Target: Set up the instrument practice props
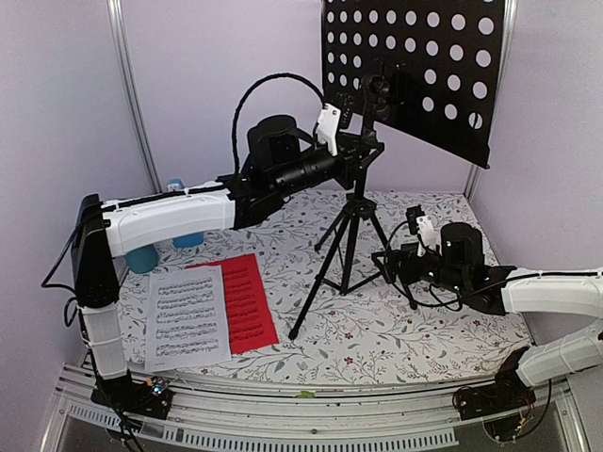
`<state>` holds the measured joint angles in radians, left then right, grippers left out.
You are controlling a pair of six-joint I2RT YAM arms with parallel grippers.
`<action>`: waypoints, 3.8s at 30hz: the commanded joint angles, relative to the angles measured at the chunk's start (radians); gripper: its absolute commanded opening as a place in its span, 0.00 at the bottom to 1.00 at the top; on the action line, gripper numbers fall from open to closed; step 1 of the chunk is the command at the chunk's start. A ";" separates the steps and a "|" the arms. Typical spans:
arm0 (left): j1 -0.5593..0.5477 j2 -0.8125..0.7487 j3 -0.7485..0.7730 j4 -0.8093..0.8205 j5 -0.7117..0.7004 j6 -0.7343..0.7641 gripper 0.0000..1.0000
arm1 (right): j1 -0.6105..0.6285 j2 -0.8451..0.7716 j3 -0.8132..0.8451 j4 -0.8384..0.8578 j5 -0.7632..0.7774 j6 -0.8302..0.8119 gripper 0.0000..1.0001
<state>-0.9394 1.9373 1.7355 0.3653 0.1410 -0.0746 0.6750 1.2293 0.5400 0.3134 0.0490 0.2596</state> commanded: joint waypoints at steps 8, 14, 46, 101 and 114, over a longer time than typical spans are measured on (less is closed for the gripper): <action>0.001 -0.149 -0.076 0.302 -0.023 -0.002 0.00 | 0.150 -0.192 0.021 0.009 0.076 -0.048 0.99; -0.002 -0.169 -0.114 0.325 -0.025 -0.007 0.00 | 0.188 -0.236 0.050 0.030 0.123 -0.092 0.94; -0.012 -0.189 -0.055 0.393 0.024 -0.068 0.00 | 0.111 0.039 0.369 -0.286 0.292 0.062 1.00; -0.022 -0.172 -0.190 0.452 -0.050 -0.091 0.00 | 0.431 0.094 0.347 0.003 0.610 -0.393 0.75; -0.038 -0.190 -0.229 0.470 -0.063 -0.105 0.00 | 0.352 0.068 0.354 -0.105 0.602 -0.228 0.27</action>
<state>-0.9524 1.8515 1.4963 0.6567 0.1040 -0.1352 1.0767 1.3350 0.8734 0.2626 0.6674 -0.0639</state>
